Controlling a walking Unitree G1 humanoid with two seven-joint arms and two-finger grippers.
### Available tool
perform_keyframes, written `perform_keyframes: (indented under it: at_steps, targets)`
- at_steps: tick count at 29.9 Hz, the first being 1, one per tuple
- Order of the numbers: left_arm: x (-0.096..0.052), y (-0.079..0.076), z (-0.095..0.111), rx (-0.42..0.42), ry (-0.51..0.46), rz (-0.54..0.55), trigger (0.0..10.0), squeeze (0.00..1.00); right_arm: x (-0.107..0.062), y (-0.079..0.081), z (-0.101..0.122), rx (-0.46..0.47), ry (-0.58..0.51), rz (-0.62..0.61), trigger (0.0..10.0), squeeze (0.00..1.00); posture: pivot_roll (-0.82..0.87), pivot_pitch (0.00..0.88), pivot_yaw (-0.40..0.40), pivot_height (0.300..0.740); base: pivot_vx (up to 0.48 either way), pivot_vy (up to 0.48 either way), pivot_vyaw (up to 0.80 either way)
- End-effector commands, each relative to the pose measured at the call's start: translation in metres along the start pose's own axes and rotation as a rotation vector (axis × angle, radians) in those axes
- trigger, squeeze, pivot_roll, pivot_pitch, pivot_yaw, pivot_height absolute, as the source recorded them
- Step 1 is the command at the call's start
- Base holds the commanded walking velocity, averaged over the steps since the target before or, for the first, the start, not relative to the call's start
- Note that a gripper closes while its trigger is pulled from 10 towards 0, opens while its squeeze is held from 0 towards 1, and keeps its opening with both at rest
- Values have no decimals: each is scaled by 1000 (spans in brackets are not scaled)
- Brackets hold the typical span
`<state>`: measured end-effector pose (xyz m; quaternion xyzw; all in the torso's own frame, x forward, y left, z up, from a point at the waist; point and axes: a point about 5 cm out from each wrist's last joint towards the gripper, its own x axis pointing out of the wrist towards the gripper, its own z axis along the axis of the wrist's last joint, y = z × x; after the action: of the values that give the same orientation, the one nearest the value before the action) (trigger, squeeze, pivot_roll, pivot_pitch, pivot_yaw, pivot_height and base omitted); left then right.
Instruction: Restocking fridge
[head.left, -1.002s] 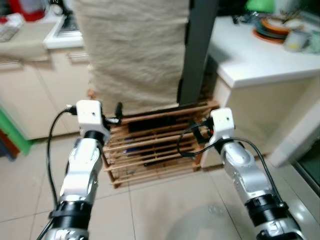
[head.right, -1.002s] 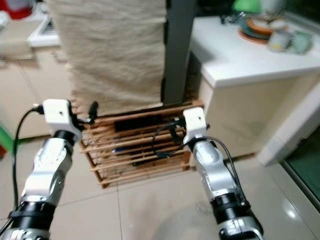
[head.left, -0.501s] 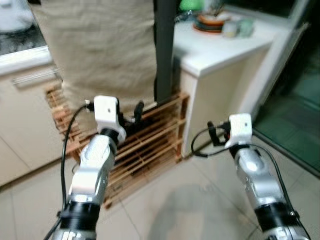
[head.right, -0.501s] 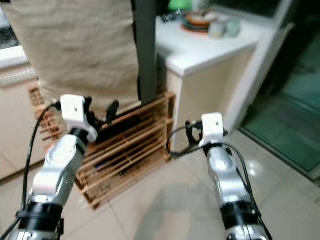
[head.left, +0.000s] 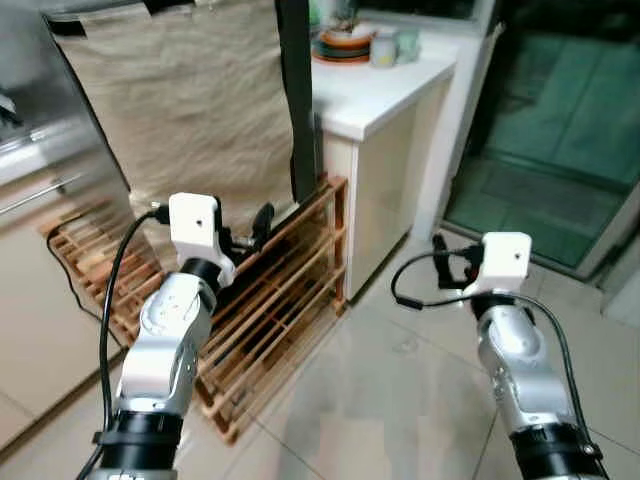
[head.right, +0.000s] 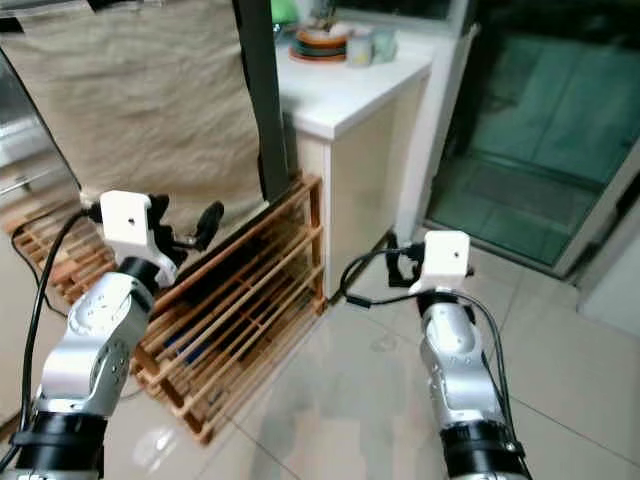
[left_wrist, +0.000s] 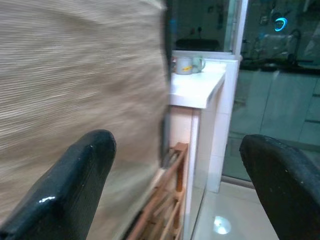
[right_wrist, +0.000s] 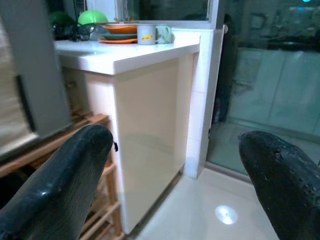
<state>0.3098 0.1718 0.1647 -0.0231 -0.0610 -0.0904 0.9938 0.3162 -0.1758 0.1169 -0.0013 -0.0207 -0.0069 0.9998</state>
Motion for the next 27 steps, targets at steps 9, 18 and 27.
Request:
perform_keyframes:
  at_steps: [9, 18, 27]
  targets:
    - [-6, -10, 11, -16, -72, -16, 10000, 1000, 9, 7, 12, -31, -39, 83, 10000, 1000, -79, 0, 3, 740, 0, 480, -764]
    - [-29, -41, 18, -88, -49, -308, 10000, 0, 8, 12, 7, -46, -18, 123, 10000, 0, -63, 0, -5, 740, 0, 213, -337]
    - [-56, -36, 30, -108, 79, -605, 10000, 0, 4, 12, 5, -48, -14, 134, 10000, 0, -67, 0, 0, 740, 0, 0, 0]
